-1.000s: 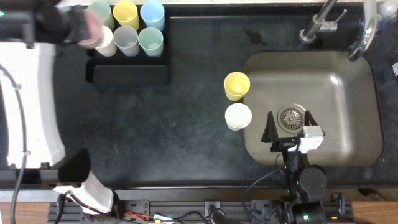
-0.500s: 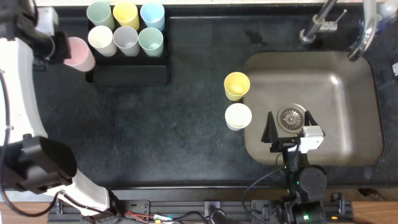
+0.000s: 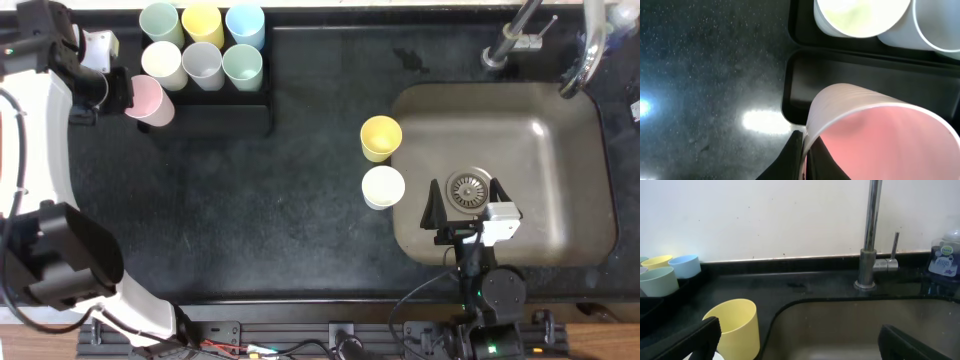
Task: Store Cups
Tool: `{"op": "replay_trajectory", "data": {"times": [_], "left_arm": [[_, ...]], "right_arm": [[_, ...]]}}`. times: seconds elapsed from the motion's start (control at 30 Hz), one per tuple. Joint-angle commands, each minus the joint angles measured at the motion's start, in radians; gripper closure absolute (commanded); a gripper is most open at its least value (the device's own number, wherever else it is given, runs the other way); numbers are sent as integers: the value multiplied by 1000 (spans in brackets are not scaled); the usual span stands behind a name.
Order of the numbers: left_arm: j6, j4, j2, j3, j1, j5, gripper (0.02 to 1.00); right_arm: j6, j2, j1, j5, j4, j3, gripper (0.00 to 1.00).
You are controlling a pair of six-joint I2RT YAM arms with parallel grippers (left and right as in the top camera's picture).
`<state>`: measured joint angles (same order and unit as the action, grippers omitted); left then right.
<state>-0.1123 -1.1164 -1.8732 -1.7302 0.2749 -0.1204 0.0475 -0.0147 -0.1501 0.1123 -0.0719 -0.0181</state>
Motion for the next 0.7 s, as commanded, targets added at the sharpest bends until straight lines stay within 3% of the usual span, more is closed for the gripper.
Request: {"op": "replay_trajectory", "data": {"times": [0.03,0.7], "left_arm": [[-16,23,-56,9,0,-13,921],[13,87,-167,9,-11,-14,888]], "right_arm": [[-7,11,7,11,6,13,3],[-6,11,7,11,6,14,5]]}}
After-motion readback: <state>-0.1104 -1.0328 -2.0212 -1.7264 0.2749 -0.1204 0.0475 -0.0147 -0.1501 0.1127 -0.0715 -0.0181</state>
